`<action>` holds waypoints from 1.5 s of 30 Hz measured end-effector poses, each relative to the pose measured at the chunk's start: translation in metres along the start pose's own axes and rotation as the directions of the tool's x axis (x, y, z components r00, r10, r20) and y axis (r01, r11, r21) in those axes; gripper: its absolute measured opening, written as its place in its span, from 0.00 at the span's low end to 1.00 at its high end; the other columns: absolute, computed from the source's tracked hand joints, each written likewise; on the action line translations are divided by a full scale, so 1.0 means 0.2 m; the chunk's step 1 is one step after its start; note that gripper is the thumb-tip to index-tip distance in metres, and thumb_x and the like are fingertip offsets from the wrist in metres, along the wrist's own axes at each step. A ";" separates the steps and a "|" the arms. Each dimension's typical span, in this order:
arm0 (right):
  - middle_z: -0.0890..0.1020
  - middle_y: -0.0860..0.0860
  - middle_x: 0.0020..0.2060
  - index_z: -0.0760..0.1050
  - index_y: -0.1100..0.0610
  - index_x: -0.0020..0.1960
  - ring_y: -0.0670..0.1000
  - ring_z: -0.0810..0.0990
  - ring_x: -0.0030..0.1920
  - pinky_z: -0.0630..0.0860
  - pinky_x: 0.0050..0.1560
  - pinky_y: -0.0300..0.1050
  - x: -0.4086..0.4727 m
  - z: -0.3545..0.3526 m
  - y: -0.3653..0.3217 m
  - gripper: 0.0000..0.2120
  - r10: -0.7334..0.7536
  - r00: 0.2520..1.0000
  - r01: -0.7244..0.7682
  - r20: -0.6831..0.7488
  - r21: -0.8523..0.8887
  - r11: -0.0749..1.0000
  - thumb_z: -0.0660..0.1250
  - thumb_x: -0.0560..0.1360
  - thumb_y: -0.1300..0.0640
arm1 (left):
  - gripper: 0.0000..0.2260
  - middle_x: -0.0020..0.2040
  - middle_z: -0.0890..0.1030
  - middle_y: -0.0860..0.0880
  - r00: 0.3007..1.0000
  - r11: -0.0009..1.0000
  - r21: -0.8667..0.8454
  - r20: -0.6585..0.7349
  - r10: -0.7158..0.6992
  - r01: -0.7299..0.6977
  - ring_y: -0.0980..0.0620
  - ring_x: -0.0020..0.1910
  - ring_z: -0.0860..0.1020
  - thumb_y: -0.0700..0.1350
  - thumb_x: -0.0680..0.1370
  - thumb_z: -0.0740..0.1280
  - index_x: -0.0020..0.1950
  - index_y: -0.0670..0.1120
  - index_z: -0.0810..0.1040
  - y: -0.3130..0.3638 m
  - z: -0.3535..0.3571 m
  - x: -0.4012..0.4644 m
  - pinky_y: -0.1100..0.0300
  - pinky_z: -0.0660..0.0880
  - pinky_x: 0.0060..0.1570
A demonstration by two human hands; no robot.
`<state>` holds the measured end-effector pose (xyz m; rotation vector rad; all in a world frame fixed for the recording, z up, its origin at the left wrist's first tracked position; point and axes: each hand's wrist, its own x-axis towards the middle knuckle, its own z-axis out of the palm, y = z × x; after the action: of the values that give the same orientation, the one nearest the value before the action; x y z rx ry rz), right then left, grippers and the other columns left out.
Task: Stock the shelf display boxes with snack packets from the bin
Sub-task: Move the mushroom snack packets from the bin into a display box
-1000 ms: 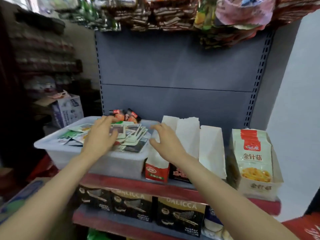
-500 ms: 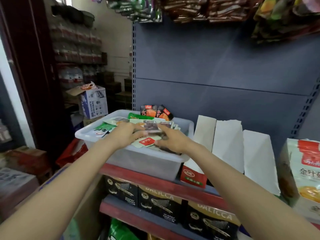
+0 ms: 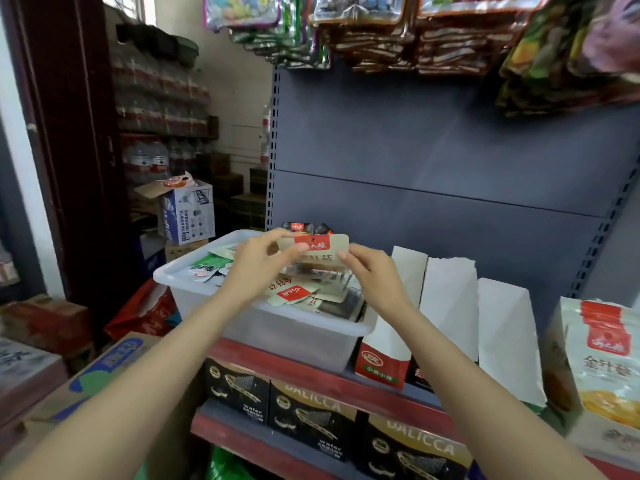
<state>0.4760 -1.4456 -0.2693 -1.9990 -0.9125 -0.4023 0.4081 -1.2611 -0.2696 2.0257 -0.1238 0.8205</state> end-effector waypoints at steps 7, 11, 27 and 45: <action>0.83 0.44 0.44 0.78 0.53 0.49 0.40 0.82 0.40 0.78 0.35 0.35 -0.15 -0.27 -0.03 0.10 0.222 0.959 -0.124 -0.178 0.441 0.889 0.57 0.81 0.58 | 0.09 0.45 0.82 0.55 0.996 0.997 -0.063 0.072 0.050 -0.045 0.56 0.44 0.80 0.41 0.75 0.70 0.50 0.53 0.76 0.18 0.20 -0.02 0.61 0.77 0.46; 0.83 0.46 0.43 0.77 0.57 0.50 0.41 0.82 0.40 0.78 0.34 0.35 -0.26 -0.48 0.02 0.09 0.298 0.908 -0.148 -0.295 0.440 0.886 0.58 0.81 0.58 | 0.13 0.44 0.82 0.55 0.987 0.987 -0.152 0.149 0.068 -0.046 0.58 0.42 0.80 0.38 0.74 0.71 0.52 0.53 0.74 0.36 0.39 -0.05 0.62 0.77 0.46; 0.81 0.50 0.50 0.72 0.54 0.56 0.48 0.81 0.49 0.80 0.45 0.43 -0.76 -1.27 0.38 0.07 0.341 0.751 -0.317 -0.566 0.144 0.937 0.62 0.78 0.60 | 0.43 0.48 0.74 0.55 0.883 0.966 -0.256 0.449 0.139 -0.022 0.54 0.47 0.80 0.37 0.72 0.72 0.75 0.57 0.48 0.91 1.38 -0.21 0.61 0.80 0.41; 0.71 0.51 0.60 0.74 0.57 0.63 0.48 0.70 0.61 0.65 0.57 0.32 -0.90 -1.33 0.63 0.16 0.265 0.910 -0.391 -0.320 -0.447 0.804 0.66 0.75 0.62 | 0.22 0.61 0.68 0.51 0.918 0.892 0.351 0.368 0.148 -0.284 0.53 0.61 0.65 0.51 0.70 0.74 0.60 0.51 0.71 0.83 1.61 -0.24 0.64 0.63 0.52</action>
<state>0.4628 -1.7887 -0.2988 -2.4594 -0.2962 -0.7235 0.4688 -1.6203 -0.2933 2.5670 -0.4139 0.6694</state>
